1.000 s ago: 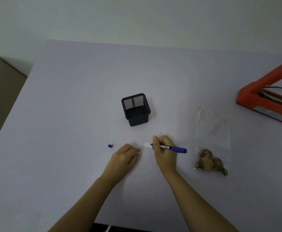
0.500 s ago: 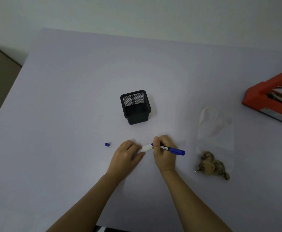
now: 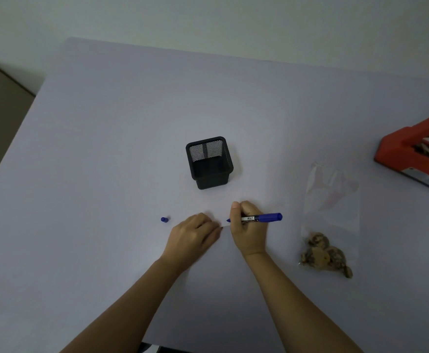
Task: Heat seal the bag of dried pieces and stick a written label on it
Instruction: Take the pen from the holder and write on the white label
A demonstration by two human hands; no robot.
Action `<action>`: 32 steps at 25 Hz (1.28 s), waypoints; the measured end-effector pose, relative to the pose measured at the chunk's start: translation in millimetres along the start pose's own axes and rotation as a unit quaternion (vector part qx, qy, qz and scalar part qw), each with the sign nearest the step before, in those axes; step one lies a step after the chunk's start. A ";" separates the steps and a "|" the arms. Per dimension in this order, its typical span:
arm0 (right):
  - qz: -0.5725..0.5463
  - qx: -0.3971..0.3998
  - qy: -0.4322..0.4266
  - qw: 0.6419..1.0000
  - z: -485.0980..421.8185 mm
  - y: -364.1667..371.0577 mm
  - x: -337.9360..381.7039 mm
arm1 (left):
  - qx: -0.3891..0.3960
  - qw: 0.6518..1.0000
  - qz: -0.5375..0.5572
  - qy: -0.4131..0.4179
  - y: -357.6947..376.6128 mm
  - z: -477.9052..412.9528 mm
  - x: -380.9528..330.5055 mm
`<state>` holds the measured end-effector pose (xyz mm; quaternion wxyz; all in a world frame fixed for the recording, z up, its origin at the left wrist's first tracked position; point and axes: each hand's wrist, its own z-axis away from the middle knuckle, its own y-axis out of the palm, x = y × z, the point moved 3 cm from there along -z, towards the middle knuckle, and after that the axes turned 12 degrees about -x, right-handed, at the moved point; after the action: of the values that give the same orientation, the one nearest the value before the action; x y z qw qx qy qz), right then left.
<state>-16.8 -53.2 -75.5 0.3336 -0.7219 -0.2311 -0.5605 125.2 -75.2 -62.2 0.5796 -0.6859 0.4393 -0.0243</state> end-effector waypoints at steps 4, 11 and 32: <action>-0.007 -0.002 -0.009 1.000 -0.2 -2.2 2.6 | 0.009 0.999 0.013 -0.030 0.4 -4.8 -0.1; 0.037 0.039 -0.036 0.998 -3.6 2.2 -6.4 | -0.118 0.979 0.014 -0.168 5.2 22.3 -4.1; 0.072 0.057 -0.020 0.996 -4.3 6.9 -12.7 | -0.117 0.984 -0.072 -0.110 24.3 32.4 -3.8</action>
<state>-18.2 -60.6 -88.6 0.4092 -0.7275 -0.2165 -0.5063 126.5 -46.3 -90.8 0.5370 -0.7771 0.3226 0.0613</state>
